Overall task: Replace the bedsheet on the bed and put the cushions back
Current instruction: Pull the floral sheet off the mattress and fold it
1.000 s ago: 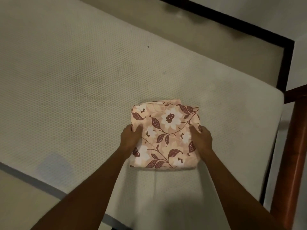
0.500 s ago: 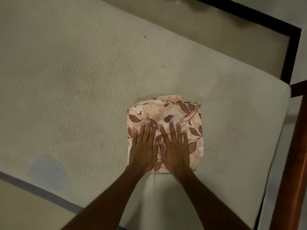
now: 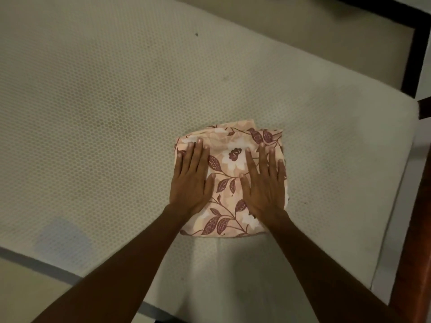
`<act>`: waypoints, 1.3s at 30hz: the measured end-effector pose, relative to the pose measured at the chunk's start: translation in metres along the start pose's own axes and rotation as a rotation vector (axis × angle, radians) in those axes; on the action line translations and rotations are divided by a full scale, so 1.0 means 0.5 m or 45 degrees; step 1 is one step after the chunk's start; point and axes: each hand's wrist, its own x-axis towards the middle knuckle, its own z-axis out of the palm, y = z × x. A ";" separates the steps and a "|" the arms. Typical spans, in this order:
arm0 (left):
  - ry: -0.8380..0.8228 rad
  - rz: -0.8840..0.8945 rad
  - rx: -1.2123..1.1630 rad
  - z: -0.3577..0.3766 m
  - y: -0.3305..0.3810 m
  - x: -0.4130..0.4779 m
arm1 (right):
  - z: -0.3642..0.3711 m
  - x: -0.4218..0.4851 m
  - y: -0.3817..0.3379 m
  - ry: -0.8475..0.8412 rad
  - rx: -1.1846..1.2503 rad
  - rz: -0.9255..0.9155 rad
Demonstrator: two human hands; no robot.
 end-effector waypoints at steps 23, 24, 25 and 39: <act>0.079 -0.698 -0.634 -0.045 -0.027 0.018 | -0.038 0.006 0.034 -0.109 0.500 0.613; 0.088 -0.779 -0.692 -0.042 -0.022 0.003 | -0.038 -0.017 0.024 -0.111 0.534 0.664; 0.090 -0.836 -0.756 -0.040 -0.018 -0.009 | -0.037 -0.032 0.016 -0.120 0.572 0.707; -0.242 -1.355 -1.531 -0.063 -0.022 -0.033 | -0.054 0.018 0.071 -0.485 1.402 1.069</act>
